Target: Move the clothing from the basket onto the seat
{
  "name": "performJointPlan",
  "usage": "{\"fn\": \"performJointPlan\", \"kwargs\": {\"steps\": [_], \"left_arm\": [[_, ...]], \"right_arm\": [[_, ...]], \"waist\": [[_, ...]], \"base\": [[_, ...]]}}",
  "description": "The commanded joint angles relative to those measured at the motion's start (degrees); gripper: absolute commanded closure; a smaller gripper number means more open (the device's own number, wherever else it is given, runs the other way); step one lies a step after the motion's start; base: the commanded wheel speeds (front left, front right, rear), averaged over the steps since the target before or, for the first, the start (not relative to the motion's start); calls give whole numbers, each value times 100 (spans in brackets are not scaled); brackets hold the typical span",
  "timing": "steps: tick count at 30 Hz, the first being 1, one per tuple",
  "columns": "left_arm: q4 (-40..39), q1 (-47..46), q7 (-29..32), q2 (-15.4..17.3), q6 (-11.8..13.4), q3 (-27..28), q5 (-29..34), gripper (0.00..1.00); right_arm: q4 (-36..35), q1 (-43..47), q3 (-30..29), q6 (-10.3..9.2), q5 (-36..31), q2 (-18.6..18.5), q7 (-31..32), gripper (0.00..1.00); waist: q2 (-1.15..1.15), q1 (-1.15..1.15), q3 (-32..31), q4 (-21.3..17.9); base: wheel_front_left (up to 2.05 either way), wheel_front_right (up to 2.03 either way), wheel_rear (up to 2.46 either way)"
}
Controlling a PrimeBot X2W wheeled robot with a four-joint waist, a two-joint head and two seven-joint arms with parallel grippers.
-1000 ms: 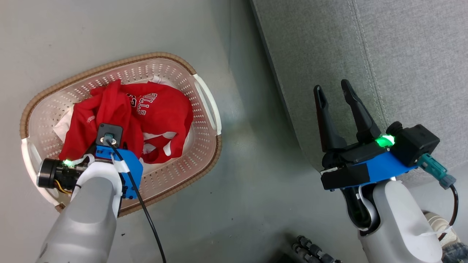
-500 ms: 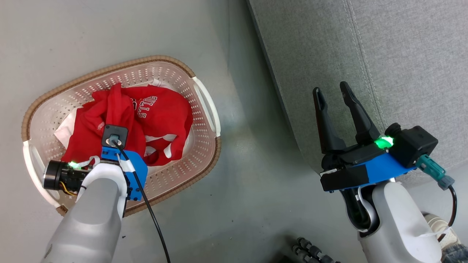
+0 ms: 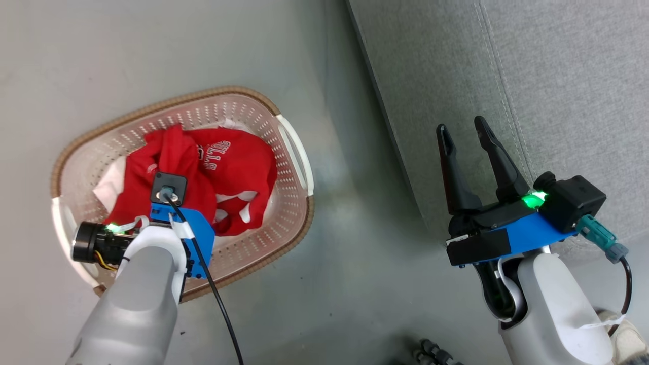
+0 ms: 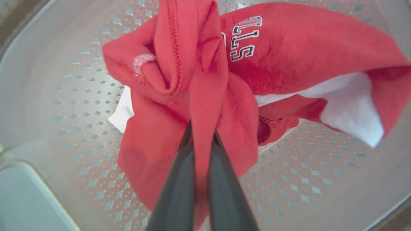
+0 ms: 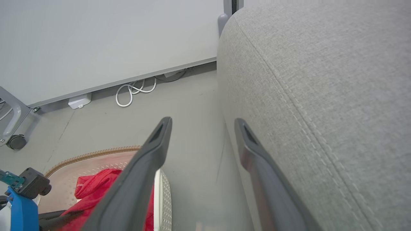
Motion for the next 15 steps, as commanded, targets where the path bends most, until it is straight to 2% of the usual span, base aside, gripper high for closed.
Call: {"fn": "performJointPlan", "kwargs": {"steps": [1,8,15], "left_arm": [[-23,45,-54,-24,-23,-47,13,100],[7,286,-319,-320,-155,-169,-97,100],[-43,580,-657,-532,-470,-347,-321,100]], "right_arm": [[31,27,-40,3,-68,-18,-29,0],[200,209,-156,3,-368,-20,-28,0],[441,545,-299,3,-657,-22,-16,0]], "waist": [[0,0,-161,87],[0,0,-967,468],[0,0,-1921,923]], "base": [[0,0,0],[0,0,0],[0,0,0]]}}
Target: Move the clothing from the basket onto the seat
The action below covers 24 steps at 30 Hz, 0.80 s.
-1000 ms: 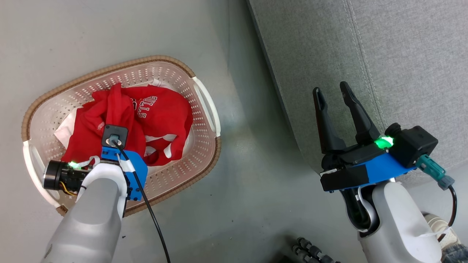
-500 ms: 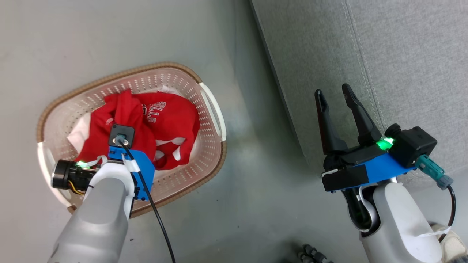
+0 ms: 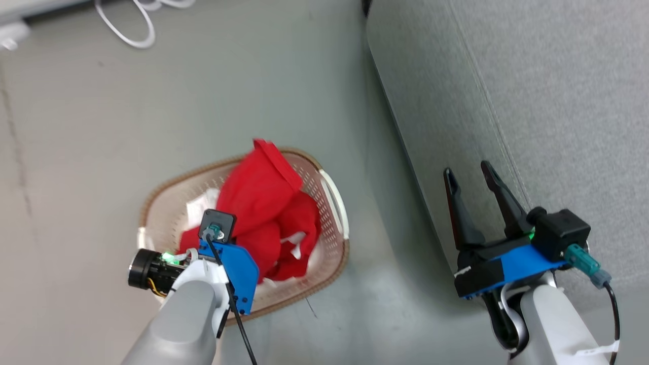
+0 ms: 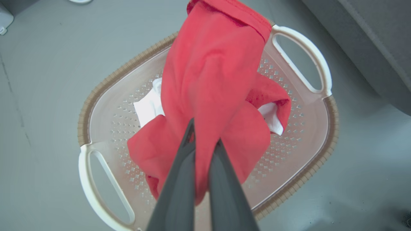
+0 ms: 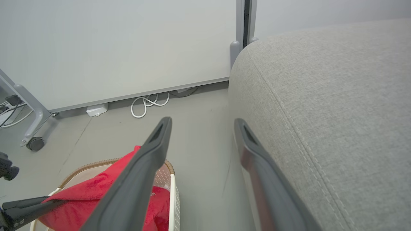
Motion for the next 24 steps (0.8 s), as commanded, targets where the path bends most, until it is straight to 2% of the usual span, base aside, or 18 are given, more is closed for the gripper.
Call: {"fn": "performJointPlan", "kwargs": {"steps": [1,6,12,24], "left_arm": [[-43,108,-71,-27,-57,-53,-56,100],[-551,430,-175,-39,-282,-503,-557,100],[-1291,597,-130,-39,-247,-1149,-1206,100],[-1863,20,-511,-33,-262,-2149,-2160,100]], "right_arm": [[40,142,-44,3,-73,-26,-5,0],[82,489,-166,3,-210,-26,183,0],[-36,901,-192,3,-286,-25,426,0],[-351,1492,-127,3,-288,-24,817,0]], "waist": [[0,1,-652,407],[0,1,-1413,692],[0,1,-2032,921],[0,1,-2740,1178]], "base": [[0,0,0],[0,0,0],[0,0,0],[0,0,0]]}}
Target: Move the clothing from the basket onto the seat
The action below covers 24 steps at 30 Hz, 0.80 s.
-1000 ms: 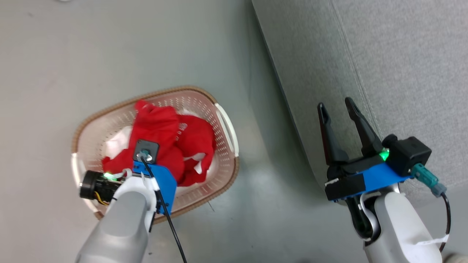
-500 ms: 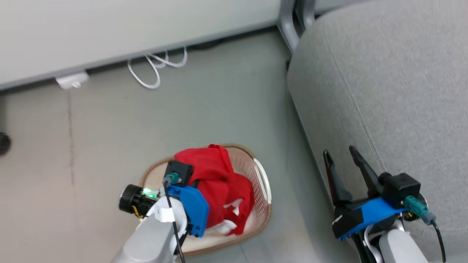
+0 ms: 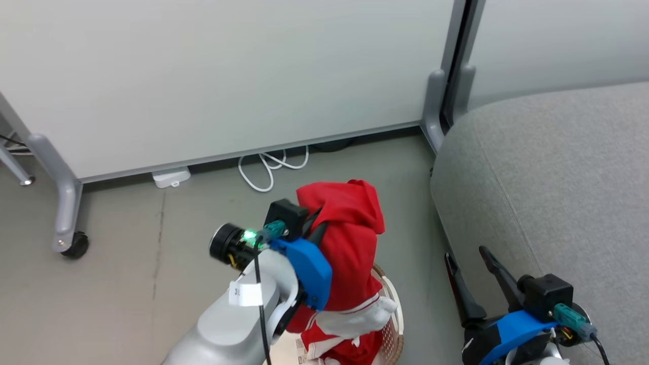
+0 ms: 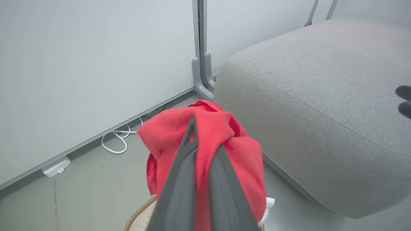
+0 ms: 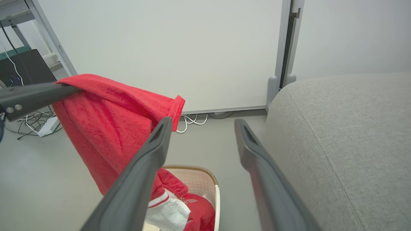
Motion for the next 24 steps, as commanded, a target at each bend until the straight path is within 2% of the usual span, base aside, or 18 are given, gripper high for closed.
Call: {"fn": "performJointPlan", "kwargs": {"steps": [1,14,24], "left_arm": [[-104,-201,-14,1,28,-141,-142,100],[-640,-1143,-37,1,224,-999,-1141,100],[-603,-1567,-166,2,367,-1551,-1699,100]], "right_arm": [[-57,120,6,3,-24,-22,50,0],[-240,310,218,3,14,-22,225,0],[-289,363,288,3,6,-21,285,0]], "waist": [[-1,2,-131,127],[-1,2,-383,256],[-1,2,-447,224]], "base": [[0,0,0],[0,0,0],[0,0,0]]}}
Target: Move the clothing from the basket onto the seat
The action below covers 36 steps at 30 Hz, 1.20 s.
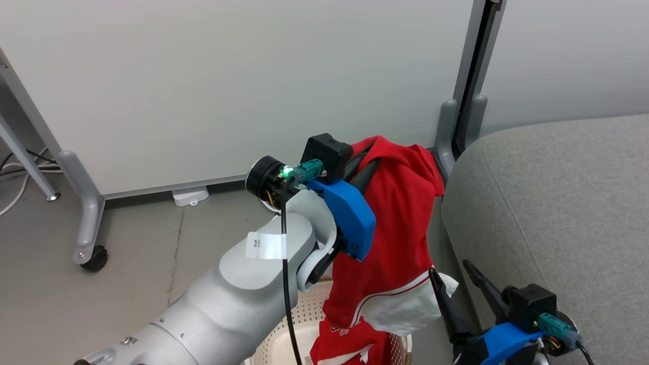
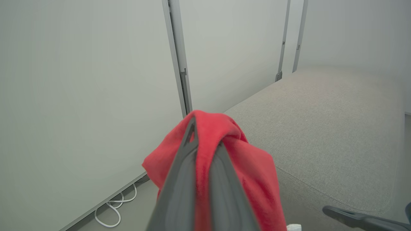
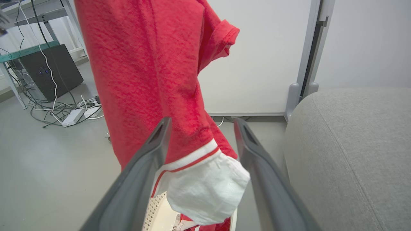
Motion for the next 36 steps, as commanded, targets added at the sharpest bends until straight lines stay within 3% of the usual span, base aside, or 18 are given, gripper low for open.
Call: {"fn": "performJointPlan", "kwargs": {"steps": [1,12,21,36], "left_arm": [[32,-90,-56,0,29,-42,-47,100],[115,-263,-253,1,119,-487,-476,100],[130,-393,-330,1,111,-762,-722,100],[15,-478,-393,0,83,-996,-930,100]], "right_arm": [[-28,93,-1,3,19,-20,0,0],[218,-466,296,3,159,-23,148,0],[1117,-1450,520,3,360,-21,204,0],[2663,-2697,1669,3,964,-20,-353,0]], "waist": [[-1,1,2,-8],[-1,1,71,-28],[-1,1,132,65],[-1,1,95,102]], "base": [[0,0,0],[0,0,0],[0,0,0],[0,0,0]]}}
